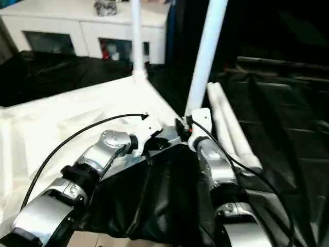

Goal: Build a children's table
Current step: Rotate leg to tighten

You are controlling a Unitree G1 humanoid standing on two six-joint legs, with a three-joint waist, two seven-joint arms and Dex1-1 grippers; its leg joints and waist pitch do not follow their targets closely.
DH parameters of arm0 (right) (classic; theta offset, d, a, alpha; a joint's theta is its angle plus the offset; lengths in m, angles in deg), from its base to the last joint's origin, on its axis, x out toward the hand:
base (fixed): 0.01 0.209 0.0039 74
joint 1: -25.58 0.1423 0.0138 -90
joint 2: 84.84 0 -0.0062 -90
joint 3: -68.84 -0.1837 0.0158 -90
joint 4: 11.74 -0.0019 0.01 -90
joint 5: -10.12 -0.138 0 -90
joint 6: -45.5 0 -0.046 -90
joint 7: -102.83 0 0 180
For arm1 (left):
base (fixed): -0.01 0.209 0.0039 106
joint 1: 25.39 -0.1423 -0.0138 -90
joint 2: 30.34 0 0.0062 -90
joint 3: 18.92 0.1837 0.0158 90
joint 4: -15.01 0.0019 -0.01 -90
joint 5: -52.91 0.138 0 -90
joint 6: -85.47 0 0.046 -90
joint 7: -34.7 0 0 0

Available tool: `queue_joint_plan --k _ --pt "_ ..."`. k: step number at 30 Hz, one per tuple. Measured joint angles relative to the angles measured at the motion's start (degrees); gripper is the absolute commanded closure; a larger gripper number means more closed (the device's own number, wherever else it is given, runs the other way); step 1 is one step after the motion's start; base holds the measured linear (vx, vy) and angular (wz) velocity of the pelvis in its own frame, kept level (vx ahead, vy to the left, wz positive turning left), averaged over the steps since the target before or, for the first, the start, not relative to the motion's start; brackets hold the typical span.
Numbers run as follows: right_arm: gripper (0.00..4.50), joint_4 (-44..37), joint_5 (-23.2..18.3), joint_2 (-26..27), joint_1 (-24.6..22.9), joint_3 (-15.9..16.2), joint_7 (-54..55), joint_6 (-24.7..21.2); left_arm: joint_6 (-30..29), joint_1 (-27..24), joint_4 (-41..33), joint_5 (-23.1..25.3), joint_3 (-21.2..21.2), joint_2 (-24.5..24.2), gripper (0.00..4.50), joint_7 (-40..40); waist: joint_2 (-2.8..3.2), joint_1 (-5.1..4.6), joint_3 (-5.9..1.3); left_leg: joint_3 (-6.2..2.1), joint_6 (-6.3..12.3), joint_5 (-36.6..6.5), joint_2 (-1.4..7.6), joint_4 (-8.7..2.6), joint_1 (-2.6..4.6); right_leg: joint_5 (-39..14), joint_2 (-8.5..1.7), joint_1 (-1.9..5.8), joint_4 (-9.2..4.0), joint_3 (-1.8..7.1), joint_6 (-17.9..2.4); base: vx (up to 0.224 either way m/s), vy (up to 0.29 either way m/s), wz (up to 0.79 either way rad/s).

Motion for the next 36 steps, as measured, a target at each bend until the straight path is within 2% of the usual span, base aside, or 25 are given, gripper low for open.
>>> queue_joint_plan --k 3,5,8,11,13,14,18,21,25,27,31,32,36 --pt "1.35 -7.3 -0.9 -2.0 -4.0 0.0 -3.0 -2.9 1.3 0.6 0.8 0.1 0.1 0.0 4.50 0.0 -0.05 0.44 0.03 0.66 0.08 0.1 0.03 0.22 0.07 1.1 0.00 -0.22 0.63 0.93 0.4 0.000 0.000 0.00" --pt "1.35 -16.9 -2.6 -4.9 -9.1 0.4 -6.8 -6.5 2.3 1.3 1.5 0.1 0.1 0.1 4.50 0.0 -0.05 1.29 0.03 0.90 0.09 0.1 0.18 0.09 -0.08 0.9 0.00 -0.51 0.91 0.99 0.8 0.066 -0.022 0.03" --pt "1.35 -23.7 -4.1 -8.0 -12.5 0.6 -10.5 -9.5 2.9 2.2 2.4 -0.2 -0.9 -0.7 4.50 0.2 -0.05 1.32 -0.01 1.03 0.40 0.2 0.24 0.13 -0.27 0.6 0.02 -1.07 1.44 1.14 1.3 0.043 -0.013 -0.01" --pt "1.35 -28.5 -5.2 -10.0 -14.4 1.4 -13.1 -11.4 3.4 2.4 2.7 -0.4 -1.4 -0.5 4.50 0.2 -0.04 1.59 -0.02 1.06 0.41 0.2 0.29 0.13 -0.36 0.3 0.02 -1.31 1.87 1.11 1.4 0.000 0.000 0.00" --pt "1.28 -31.1 -5.3 -11.3 -15.0 2.1 -14.3 -12.9 3.2 2.4 2.8 -1.4 -2.0 -0.1 4.07 -0.4 -0.03 1.70 -0.01 1.08 0.41 0.2 0.30 0.18 -0.37 0.2 0.00 -1.42 2.08 1.14 1.4 0.000 0.000 0.00" --pt "1.28 -32.8 -5.5 -12.4 -15.6 2.3 -15.1 -13.9 3.2 1.9 2.3 -2.9 -3.2 -0.2 4.07 -1.1 -0.12 1.77 0.05 1.09 0.40 0.2 0.30 0.19 -0.37 0.2 0.01 -1.43 2.13 1.15 1.4 0.000 0.000 0.00" --pt "1.28 -36.4 -5.9 -14.4 -17.0 2.4 -16.3 -19.2 3.5 0.2 -3.8 -6.7 -6.4 -1.0 3.66 -1.1 -0.44 2.17 0.23 1.09 0.36 0.3 0.35 0.31 -0.38 0.2 0.02 -1.43 2.20 1.18 1.4 0.000 0.000 0.00" --pt "1.28 -38.2 -6.0 -14.6 -17.1 2.7 -16.2 -22.0 3.1 0.1 -8.4 -8.2 -9.0 -3.1 3.66 1.1 -0.53 2.25 0.27 1.10 0.34 0.2 0.34 0.34 -0.37 0.2 0.02 -1.42 2.22 1.22 1.4 0.000 0.000 0.00" --pt "1.28 -38.6 -5.8 -14.8 -17.1 4.5 -16.3 -25.0 0.7 -0.8 -13.9 -8.1 -12.7 -9.8 3.66 4.8 -0.69 2.22 0.28 1.10 0.34 0.3 0.38 0.33 -0.32 0.2 0.07 -1.43 2.26 1.22 1.4 0.000 0.000 0.00" --pt "1.28 -38.7 -5.9 -14.8 -17.2 6.3 -17.3 -26.1 -0.5 -3.0 -16.1 -6.9 -14.5 -15.0 3.66 6.6 -0.75 2.06 0.28 1.10 0.34 0.2 0.41 0.29 -0.30 0.1 0.09 -1.43 2.26 1.23 1.5 0.000 0.000 0.00" --pt "1.28 -39.5 -5.9 -14.9 -17.9 9.2 -19.0 -27.8 -4.4 -7.4 -18.4 -3.9 -16.9 -21.2 3.66 10.3 -1.07 3.03 0.36 1.11 0.32 0.2 0.42 0.29 -0.34 0.1 0.11 -1.45 2.27 1.24 1.5 0.000 0.000 0.00" --pt "1.28 -40.4 -5.9 -14.7 -18.0 10.3 -19.4 -28.3 -6.6 -8.8 -18.7 -2.4 -17.8 -24.4 3.66 12.1 -1.34 3.04 0.38 1.12 0.29 0.3 0.45 0.28 -0.35 0.1 0.12 -1.50 2.32 1.24 1.5 0.000 0.000 0.00" --pt "1.28 -38.9 -4.8 -13.7 -16.5 11.5 -19.4 -28.6 -10.3 -10.6 -18.5 1.0 -19.6 -30.6 3.66 15.7 -2.04 3.48 0.33 1.13 -0.13 0.2 0.48 0.35 -0.29 0.1 0.14 -1.44 2.38 1.28 1.5 0.000 0.000 0.00"
